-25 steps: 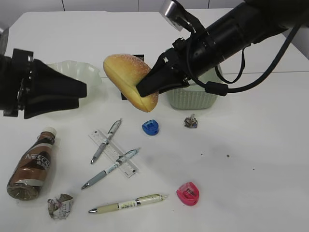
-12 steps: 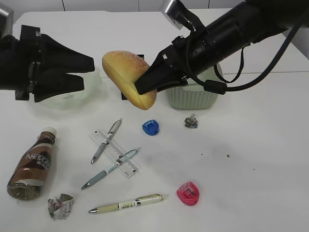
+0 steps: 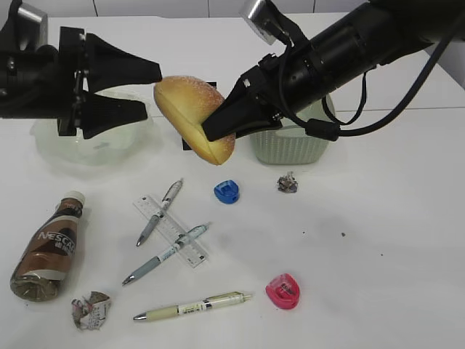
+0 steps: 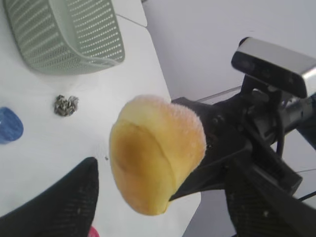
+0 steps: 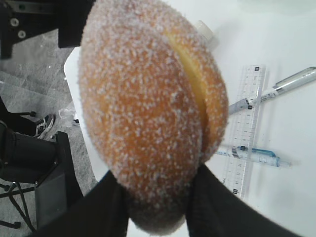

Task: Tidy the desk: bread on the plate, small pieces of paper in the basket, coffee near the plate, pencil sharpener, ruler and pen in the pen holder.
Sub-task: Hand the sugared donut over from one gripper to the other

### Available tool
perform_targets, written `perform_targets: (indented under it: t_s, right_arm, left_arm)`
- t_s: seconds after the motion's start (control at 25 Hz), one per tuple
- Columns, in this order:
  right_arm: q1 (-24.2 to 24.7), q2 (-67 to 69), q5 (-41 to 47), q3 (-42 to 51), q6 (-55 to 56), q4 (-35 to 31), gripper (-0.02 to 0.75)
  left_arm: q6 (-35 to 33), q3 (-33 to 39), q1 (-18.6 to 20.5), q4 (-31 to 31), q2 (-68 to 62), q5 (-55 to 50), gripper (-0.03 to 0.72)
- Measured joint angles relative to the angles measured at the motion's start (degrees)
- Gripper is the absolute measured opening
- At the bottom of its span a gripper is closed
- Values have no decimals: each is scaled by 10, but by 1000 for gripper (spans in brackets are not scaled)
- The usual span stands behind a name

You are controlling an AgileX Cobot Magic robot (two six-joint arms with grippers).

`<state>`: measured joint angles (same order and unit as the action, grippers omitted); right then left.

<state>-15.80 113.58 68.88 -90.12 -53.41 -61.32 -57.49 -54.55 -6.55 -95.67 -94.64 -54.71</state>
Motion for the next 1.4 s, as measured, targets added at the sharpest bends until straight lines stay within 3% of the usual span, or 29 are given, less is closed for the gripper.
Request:
perform_targets:
  t_s: [0.28,0.84,1.4]
  right_arm:
    - [0,0,0,0,1,0,225]
    - [0,0,0,0,1,0,225]
    - [3,0,-1,0,3,0,225]
  left_arm:
    - [-8,-16,0,-47,-35,-27,588]
    - [-25,-16,0,-55,-50,-27,589]
    - [-26,-70,-43,-56,-103,-17,588]
